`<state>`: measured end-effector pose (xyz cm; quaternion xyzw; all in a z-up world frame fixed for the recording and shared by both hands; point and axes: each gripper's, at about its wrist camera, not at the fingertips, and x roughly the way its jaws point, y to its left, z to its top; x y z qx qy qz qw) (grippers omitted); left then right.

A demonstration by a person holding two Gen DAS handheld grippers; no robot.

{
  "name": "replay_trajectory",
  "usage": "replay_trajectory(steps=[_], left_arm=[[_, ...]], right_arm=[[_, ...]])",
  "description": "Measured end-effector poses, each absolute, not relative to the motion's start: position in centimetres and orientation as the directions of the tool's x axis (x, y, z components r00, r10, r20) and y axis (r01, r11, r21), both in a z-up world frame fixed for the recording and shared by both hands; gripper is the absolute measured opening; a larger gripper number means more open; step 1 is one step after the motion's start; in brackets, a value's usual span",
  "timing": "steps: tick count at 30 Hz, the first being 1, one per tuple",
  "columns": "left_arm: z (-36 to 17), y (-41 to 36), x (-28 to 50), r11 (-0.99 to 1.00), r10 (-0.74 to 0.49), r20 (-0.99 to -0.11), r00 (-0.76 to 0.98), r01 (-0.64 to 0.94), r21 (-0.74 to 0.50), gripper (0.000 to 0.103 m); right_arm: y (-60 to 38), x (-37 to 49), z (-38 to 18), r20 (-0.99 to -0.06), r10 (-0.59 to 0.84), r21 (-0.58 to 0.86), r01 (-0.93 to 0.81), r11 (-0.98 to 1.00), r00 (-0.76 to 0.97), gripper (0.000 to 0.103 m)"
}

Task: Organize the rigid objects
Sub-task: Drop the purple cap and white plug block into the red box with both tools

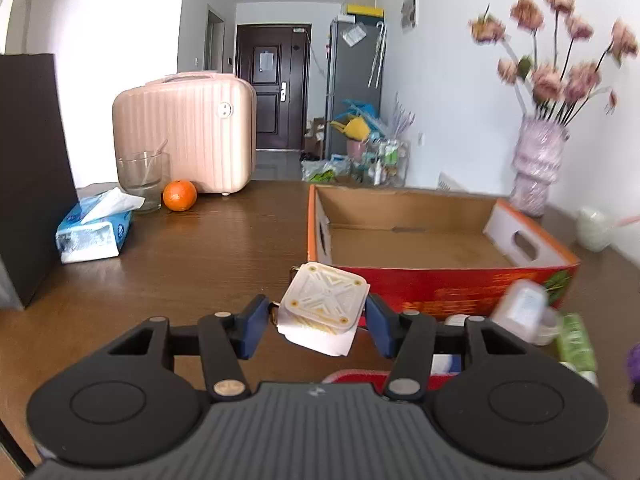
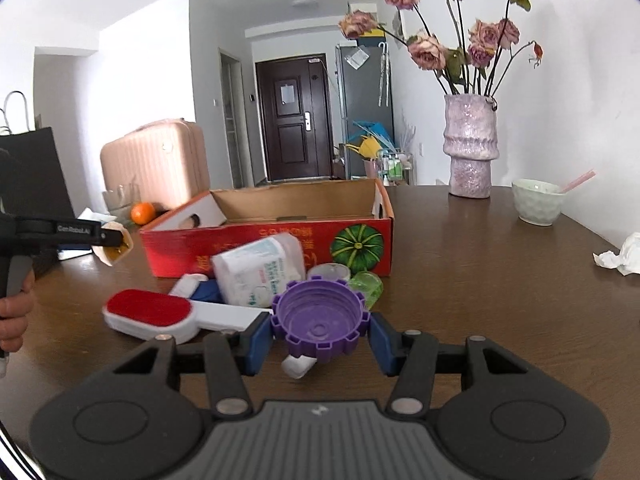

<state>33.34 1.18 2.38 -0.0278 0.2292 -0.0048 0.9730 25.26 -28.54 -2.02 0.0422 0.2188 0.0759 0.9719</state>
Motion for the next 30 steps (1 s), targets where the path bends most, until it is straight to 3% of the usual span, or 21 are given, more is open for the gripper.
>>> replay_trajectory(steps=[9, 16, 19, 26, 30], left_arm=[[4.6, 1.1, 31.0, 0.996, -0.053, -0.406, 0.912, 0.021, -0.084, 0.054], [5.8, -0.1, 38.9, 0.997, -0.050, -0.389, 0.920, 0.019, -0.081, 0.054], [5.6, -0.4, 44.5, 0.994, -0.055, -0.431, 0.901, 0.009, -0.109, 0.054], [3.4, -2.4, 57.1, 0.999, 0.020, -0.578, 0.816, -0.032, -0.010, 0.054], [0.8, -2.9, 62.2, 1.000, 0.013, -0.685, 0.728, 0.004, 0.023, 0.054]], right_arm=[[-28.3, 24.4, -0.1, -0.375, 0.197, 0.104, -0.170, 0.980, 0.906, 0.051], [-29.3, 32.0, 2.8, -0.345, 0.260, 0.101, -0.240, 0.966, 0.902, 0.051], [-29.9, 38.3, 3.9, -0.354, 0.284, 0.119, -0.258, 0.959, 0.891, 0.051], [-29.7, 54.7, 3.4, -0.510, 0.246, 0.118, -0.216, 0.969, 0.824, 0.051], [-27.8, 61.9, 1.2, -0.639, 0.188, 0.018, -0.229, 0.973, 0.746, 0.051]])
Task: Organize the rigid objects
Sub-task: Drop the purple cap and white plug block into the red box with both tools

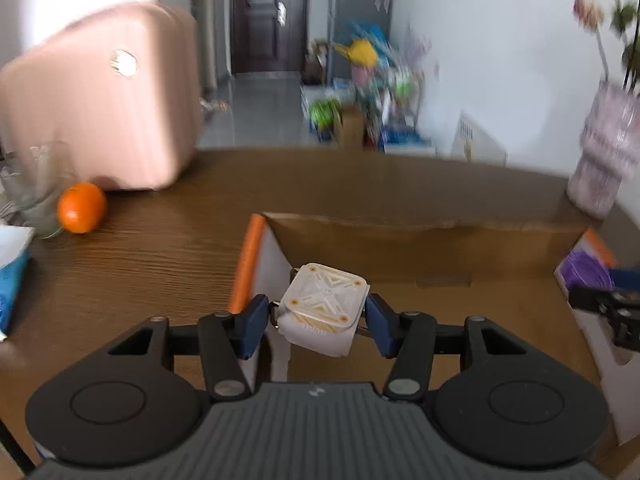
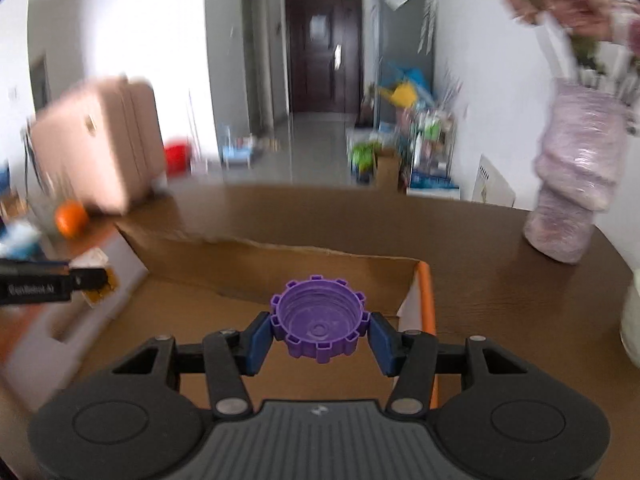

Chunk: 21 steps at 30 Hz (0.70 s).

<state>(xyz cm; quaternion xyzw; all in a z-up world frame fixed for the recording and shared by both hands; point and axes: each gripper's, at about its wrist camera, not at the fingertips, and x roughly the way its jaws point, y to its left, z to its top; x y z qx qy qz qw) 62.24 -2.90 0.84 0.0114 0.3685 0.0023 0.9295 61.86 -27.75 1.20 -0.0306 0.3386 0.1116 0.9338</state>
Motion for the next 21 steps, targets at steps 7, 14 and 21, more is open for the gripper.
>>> replay_trajectory(steps=[7, 14, 21], left_arm=[[-0.3, -3.6, 64.2, 0.994, 0.018, -0.744, 0.668, 0.070, 0.087, 0.061], [-0.3, -4.1, 63.7, 0.983, -0.020, -0.739, 0.673, 0.147, 0.108, 0.082], [3.4, -4.2, 59.9, 0.980, -0.025, -0.650, 0.759, 0.146, 0.133, 0.090]], right_arm=[[-24.8, 66.9, -1.1, -0.772, 0.067, -0.130, -0.261, 0.957, 0.632, 0.063], [-23.1, 65.7, -1.9, -0.798, 0.072, -0.168, -0.336, 0.927, 0.599, 0.084], [-23.5, 63.5, -0.6, -0.769, 0.047, -0.179, -0.284, 0.942, 0.638, 0.085]])
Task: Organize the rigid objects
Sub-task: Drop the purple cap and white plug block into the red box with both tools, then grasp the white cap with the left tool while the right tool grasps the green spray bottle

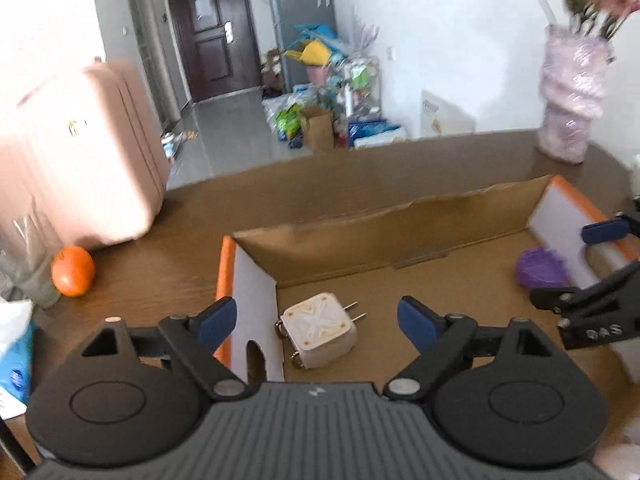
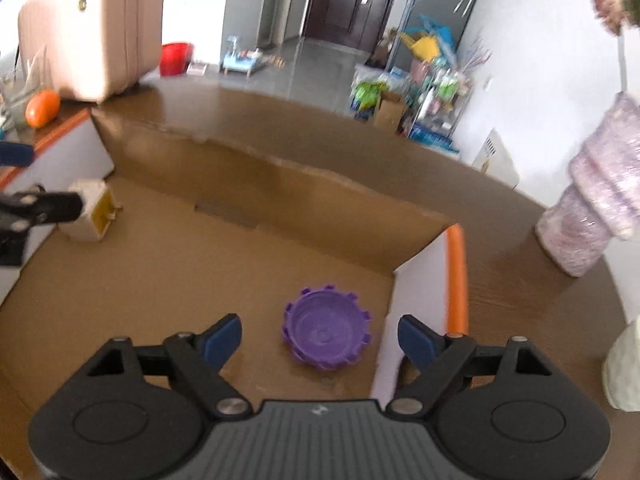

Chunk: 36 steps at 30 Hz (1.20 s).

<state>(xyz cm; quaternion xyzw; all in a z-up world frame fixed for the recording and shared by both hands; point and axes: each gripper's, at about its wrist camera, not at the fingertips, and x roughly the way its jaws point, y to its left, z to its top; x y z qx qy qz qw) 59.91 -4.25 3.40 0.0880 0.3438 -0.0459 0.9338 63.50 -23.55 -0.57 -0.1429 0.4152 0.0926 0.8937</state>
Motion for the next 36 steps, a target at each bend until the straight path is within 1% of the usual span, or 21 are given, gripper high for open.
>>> replay_trajectory(steps=[1, 2, 6, 8, 9, 11, 12, 13, 15, 16, 18, 19, 25, 29, 32, 36], left_arm=[[4.6, -4.0, 59.2, 0.982, -0.033, -0.637, 0.770, 0.142, 0.121, 0.092], [5.7, -3.7, 58.4, 0.984, -0.036, -0.628, 0.777, 0.136, 0.112, 0.096], [10.1, -2.6, 54.3, 0.988, -0.019, -0.602, 0.798, 0.106, 0.110, 0.100], [11.4, -1.9, 51.7, 0.990, 0.003, -0.558, 0.830, 0.075, 0.117, 0.103], [11.9, -1.5, 49.9, 0.991, 0.020, -0.517, 0.856, 0.052, 0.124, 0.103], [12.3, -1.1, 46.2, 0.990, 0.042, -0.426, 0.904, 0.020, 0.141, 0.103], [12.1, -0.9, 44.5, 0.989, 0.053, -0.378, 0.924, 0.003, 0.146, 0.103], [11.8, -0.7, 42.7, 0.989, 0.067, -0.329, 0.942, -0.019, 0.145, 0.103], [10.6, -0.2, 39.0, 0.991, 0.085, -0.240, 0.967, -0.057, 0.124, 0.103], [9.9, 0.0, 37.4, 0.991, 0.080, -0.215, 0.973, -0.056, 0.119, 0.103], [8.4, 0.2, 34.4, 0.993, 0.034, -0.188, 0.982, -0.013, 0.114, 0.103], [7.7, 0.2, 33.0, 0.994, 0.018, -0.178, 0.984, 0.002, 0.112, 0.103], [5.2, 0.0, 24.2, 0.996, 0.042, -0.125, 0.991, -0.031, 0.087, 0.103], [3.7, -0.4, 18.4, 0.995, 0.022, -0.112, 0.993, -0.011, 0.096, 0.103], [1.6, -0.2, 13.9, 0.998, 0.024, -0.133, 0.991, -0.016, 0.057, 0.103], [-1.0, -0.2, 10.4, 0.997, 0.017, -0.232, 0.973, 0.001, 0.079, 0.103]], right_arm=[[-23.7, 63.0, 0.1, -0.764, 0.035, -0.189, -0.275, 0.943, 0.644, 0.085], [-23.9, 62.2, 1.1, -0.757, 0.037, -0.186, -0.269, 0.945, 0.653, 0.085], [-24.7, 58.2, 5.5, -0.737, 0.083, -0.148, -0.280, 0.948, 0.670, 0.090], [-25.1, 56.0, 7.4, -0.714, 0.086, -0.154, -0.275, 0.949, 0.695, 0.091], [-25.4, 54.4, 8.3, -0.690, 0.086, -0.156, -0.264, 0.952, 0.718, 0.092], [-26.3, 51.1, 9.6, -0.620, 0.086, -0.158, -0.231, 0.960, 0.780, 0.099], [-26.7, 48.7, 10.0, -0.558, 0.090, -0.153, -0.209, 0.966, 0.825, 0.101], [-27.1, 46.8, 10.2, -0.501, 0.087, -0.147, -0.184, 0.972, 0.861, 0.103], [-27.8, 42.7, 9.8, -0.374, 0.083, -0.135, -0.142, 0.981, 0.924, 0.103], [-28.2, 40.9, 9.2, -0.333, 0.083, -0.131, -0.133, 0.982, 0.939, 0.103], [-28.5, 37.4, 8.1, -0.283, 0.078, -0.110, -0.114, 0.987, 0.956, 0.103], [-28.6, 36.2, 7.6, -0.265, 0.081, -0.096, -0.109, 0.989, 0.961, 0.103], [-28.5, 28.0, 5.0, -0.168, 0.127, 0.017, -0.126, 0.992, 0.977, 0.103], [-28.4, 22.9, 3.0, -0.175, 0.171, 0.087, -0.158, 0.984, 0.970, 0.103], [-27.5, 18.9, 1.1, -0.197, 0.198, 0.088, -0.184, 0.979, 0.960, 0.103], [-26.9, 13.7, -1.7, -0.251, 0.229, 0.075, -0.217, 0.973, 0.941, 0.103]])
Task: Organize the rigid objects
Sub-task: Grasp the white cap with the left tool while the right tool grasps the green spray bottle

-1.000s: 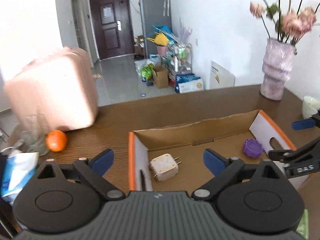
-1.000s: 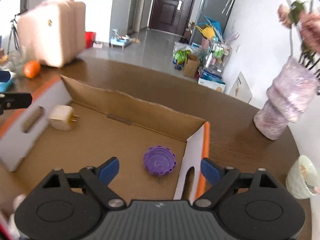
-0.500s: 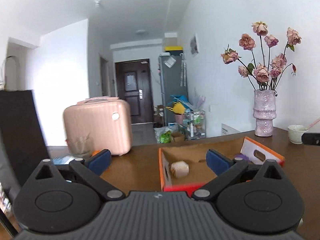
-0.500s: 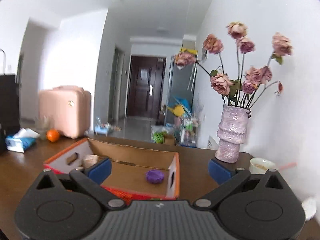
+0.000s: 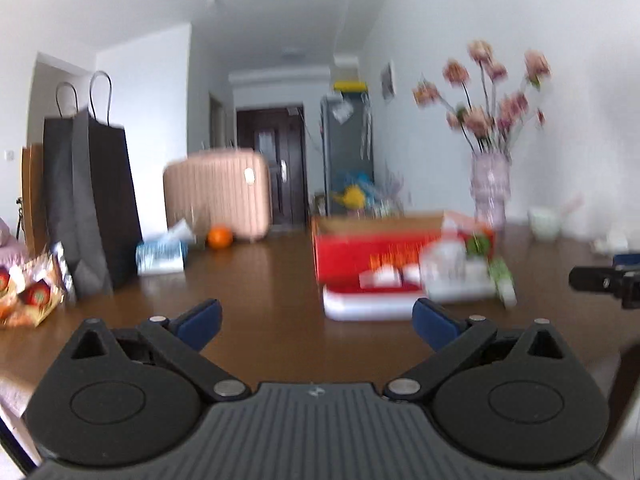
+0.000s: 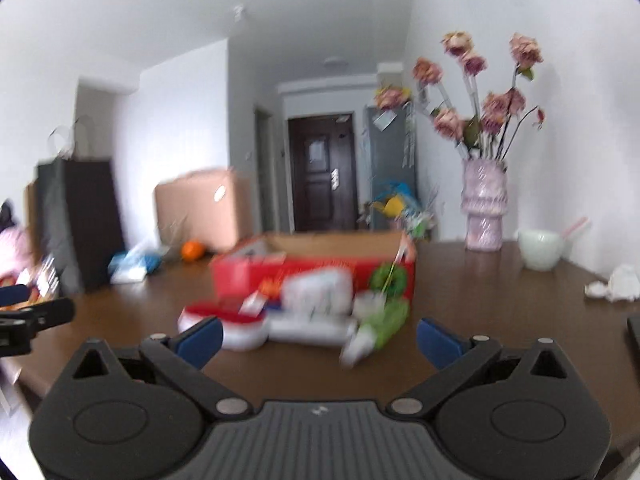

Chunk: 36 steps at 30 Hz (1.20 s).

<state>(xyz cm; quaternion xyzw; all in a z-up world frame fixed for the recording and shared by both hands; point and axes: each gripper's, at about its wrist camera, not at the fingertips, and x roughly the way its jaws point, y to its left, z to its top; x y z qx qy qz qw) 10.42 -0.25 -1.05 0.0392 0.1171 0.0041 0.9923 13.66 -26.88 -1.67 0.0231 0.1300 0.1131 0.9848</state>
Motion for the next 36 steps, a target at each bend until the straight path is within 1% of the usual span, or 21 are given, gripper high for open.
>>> replay_trajectory(steps=[4, 6, 11, 14, 16, 18, 19, 20, 22, 23, 24, 25, 27, 30, 31, 32, 33, 36], left_arm=[[-1.6, -0.3, 10.0, 0.996, -0.002, -0.265, 0.964, 0.024, 0.082, 0.103], [-1.5, -0.3, 10.9, 0.997, -0.008, -0.276, 0.961, 0.030, 0.074, 0.103], [-1.5, -1.7, 13.4, 0.995, -0.028, -0.290, 0.957, 0.055, 0.085, 0.103], [-1.3, -2.9, 16.0, 0.994, -0.060, -0.314, 0.948, 0.086, 0.070, 0.103], [-1.2, -3.9, 18.2, 0.991, -0.087, -0.314, 0.946, 0.114, 0.069, 0.103], [-1.1, -4.6, 20.3, 0.990, -0.079, -0.321, 0.944, 0.111, 0.083, 0.103], [-1.0, -5.0, 21.7, 0.990, -0.070, -0.332, 0.941, 0.107, 0.093, 0.103], [-1.0, -5.2, 22.9, 0.990, -0.067, -0.348, 0.935, 0.107, 0.097, 0.103], [-1.1, -5.4, 26.2, 0.988, -0.078, -0.397, 0.914, 0.123, 0.089, 0.103], [-1.0, -5.4, 28.1, 0.989, -0.076, -0.439, 0.895, 0.125, 0.084, 0.102], [-1.1, -5.3, 29.6, 0.990, -0.076, -0.469, 0.880, 0.124, 0.072, 0.098], [-1.1, -5.1, 31.3, 0.991, -0.085, -0.490, 0.868, 0.126, 0.051, 0.096], [-1.3, -4.7, 34.1, 0.991, -0.103, -0.522, 0.847, 0.131, 0.017, 0.085], [-1.6, -4.5, 37.4, 0.982, -0.168, -0.565, 0.808, 0.185, -0.029, 0.078], [-1.7, -4.5, 38.3, 0.978, -0.191, -0.583, 0.790, 0.206, -0.041, 0.076], [-1.9, -4.5, 39.0, 0.974, -0.206, -0.599, 0.774, 0.220, -0.050, 0.069], [-2.2, -4.4, 39.8, 0.971, -0.221, -0.618, 0.754, 0.230, -0.067, 0.065], [-3.0, -4.2, 41.2, 0.968, -0.240, -0.655, 0.716, 0.230, -0.103, 0.062]], right_arm=[[-27.2, 11.0, -3.3, -0.319, 0.215, 0.082, -0.199, 0.976, 0.923, 0.103], [-27.6, 11.1, -3.5, -0.330, 0.218, 0.103, -0.195, 0.975, 0.918, 0.103], [-28.8, 13.0, -3.6, -0.355, 0.194, 0.158, -0.146, 0.977, 0.915, 0.103], [-29.6, 14.8, -3.9, -0.377, 0.196, 0.180, -0.136, 0.974, 0.905, 0.103], [-30.1, 16.6, -4.0, -0.401, 0.182, 0.191, -0.112, 0.975, 0.898, 0.103], [-30.7, 18.7, -3.9, -0.410, 0.180, 0.214, -0.098, 0.972, 0.894, 0.102], [-30.9, 19.7, -3.8, -0.420, 0.181, 0.223, -0.092, 0.970, 0.889, 0.099], [-31.1, 21.0, -3.8, -0.430, 0.188, 0.232, -0.093, 0.968, 0.883, 0.095], [-31.3, 23.6, -3.7, -0.448, 0.197, 0.246, -0.092, 0.965, 0.872, 0.092], [-31.3, 24.9, -3.7, -0.458, 0.199, 0.245, -0.092, 0.965, 0.867, 0.092], [-31.2, 26.4, -3.7, -0.467, 0.199, 0.239, -0.093, 0.967, 0.861, 0.091], [-31.2, 27.7, -3.7, -0.475, 0.197, 0.231, -0.094, 0.968, 0.857, 0.087], [-30.9, 30.2, -3.7, -0.485, 0.198, 0.212, -0.104, 0.972, 0.852, 0.085], [-31.0, 33.1, -3.8, -0.493, 0.208, 0.230, -0.104, 0.968, 0.845, 0.084], [-30.9, 33.9, -3.9, -0.494, 0.211, 0.233, -0.106, 0.967, 0.843, 0.082], [-30.9, 34.8, -4.0, -0.497, 0.209, 0.236, -0.101, 0.966, 0.842, 0.079], [-30.9, 35.5, -4.1, -0.500, 0.207, 0.241, -0.094, 0.966, 0.841, 0.078], [-30.9, 37.1, -4.5, -0.522, 0.212, 0.245, -0.092, 0.965, 0.826, 0.071]])
